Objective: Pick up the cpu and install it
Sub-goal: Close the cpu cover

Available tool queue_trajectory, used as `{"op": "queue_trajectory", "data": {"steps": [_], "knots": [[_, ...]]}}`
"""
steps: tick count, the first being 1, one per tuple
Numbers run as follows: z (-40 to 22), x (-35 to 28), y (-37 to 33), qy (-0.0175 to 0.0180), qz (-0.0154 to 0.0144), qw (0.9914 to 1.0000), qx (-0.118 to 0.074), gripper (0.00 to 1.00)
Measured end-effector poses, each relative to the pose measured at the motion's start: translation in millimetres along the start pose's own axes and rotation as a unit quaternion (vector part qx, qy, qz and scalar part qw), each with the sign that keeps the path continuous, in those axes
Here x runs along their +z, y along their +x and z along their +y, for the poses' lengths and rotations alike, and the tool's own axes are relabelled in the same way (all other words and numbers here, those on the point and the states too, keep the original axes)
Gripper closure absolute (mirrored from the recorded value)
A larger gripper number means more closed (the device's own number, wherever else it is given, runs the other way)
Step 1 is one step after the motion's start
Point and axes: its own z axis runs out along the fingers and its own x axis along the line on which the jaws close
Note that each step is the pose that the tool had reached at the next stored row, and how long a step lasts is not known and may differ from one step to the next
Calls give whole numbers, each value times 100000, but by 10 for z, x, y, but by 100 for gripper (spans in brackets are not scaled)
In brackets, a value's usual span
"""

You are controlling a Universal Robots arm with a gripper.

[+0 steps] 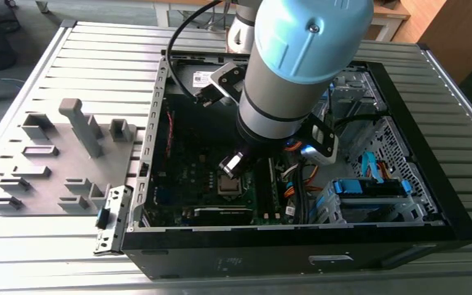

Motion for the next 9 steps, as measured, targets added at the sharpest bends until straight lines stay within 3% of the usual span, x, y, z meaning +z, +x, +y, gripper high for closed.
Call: {"op": "queue_trajectory", "data": {"steps": [9], "knots": [[-2,9,2,-5,-6,100000,-1,89]]}}
